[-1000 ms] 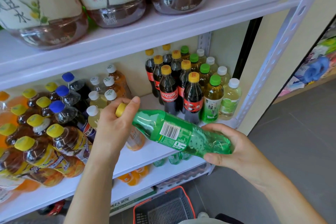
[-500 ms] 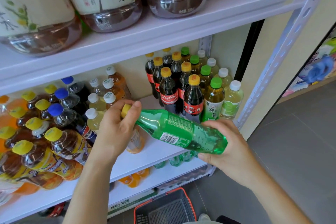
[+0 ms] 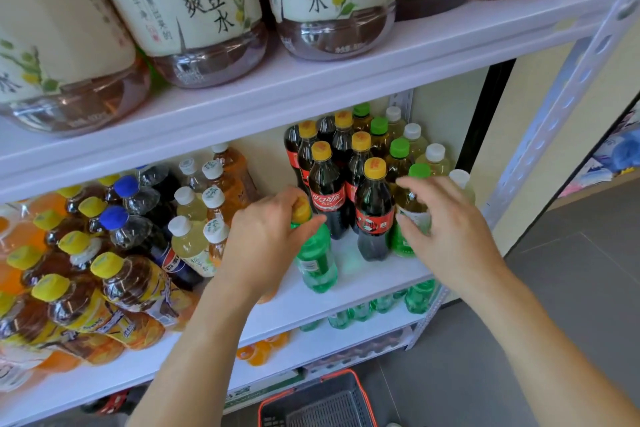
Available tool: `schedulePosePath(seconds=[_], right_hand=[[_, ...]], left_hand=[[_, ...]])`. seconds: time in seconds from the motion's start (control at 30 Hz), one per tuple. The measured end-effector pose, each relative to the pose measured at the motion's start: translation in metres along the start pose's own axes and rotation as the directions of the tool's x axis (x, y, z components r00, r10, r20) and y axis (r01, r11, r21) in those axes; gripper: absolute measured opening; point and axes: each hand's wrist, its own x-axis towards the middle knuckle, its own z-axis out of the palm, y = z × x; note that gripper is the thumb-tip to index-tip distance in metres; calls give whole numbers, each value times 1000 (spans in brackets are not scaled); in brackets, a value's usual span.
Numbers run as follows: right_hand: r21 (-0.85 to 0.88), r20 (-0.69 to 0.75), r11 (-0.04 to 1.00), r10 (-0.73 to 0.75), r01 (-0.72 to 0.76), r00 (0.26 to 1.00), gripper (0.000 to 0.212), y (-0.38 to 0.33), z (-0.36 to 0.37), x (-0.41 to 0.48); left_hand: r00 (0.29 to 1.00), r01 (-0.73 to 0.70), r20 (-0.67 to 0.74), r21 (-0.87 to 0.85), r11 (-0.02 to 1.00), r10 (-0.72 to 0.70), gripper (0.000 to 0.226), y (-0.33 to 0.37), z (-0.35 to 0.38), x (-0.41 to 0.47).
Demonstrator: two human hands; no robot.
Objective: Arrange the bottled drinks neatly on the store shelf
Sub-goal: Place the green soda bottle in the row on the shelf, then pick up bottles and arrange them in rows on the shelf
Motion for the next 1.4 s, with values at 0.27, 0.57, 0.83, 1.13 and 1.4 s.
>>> schedulePosePath(seconds=[0.27,0.57,0.83,1.13,1.4], right_hand=[[-137,74,982,-119,128,990,62,-5,22,48],[-37,66,991,-125,127,990,61,6,30,56],[-2,-47,996,-91,91,995,61,3,38,34],[169,-215,972,-123,162,969,35,-27,49,-16],[448,290,852,147,-270,946,35,-62,84,-69]], left_hand=[[998,-64,19,-20,998,64,40,10,35,37],[998,53,-39,-103,993,-57,46,10,59,47],[986,139,-85,-81,987,-146,28,-2,24,3],[946,271,111,254,929,-306,51,-73,-6,-49],[989,138,35,185,973,-147,31,-63,-22,-76]])
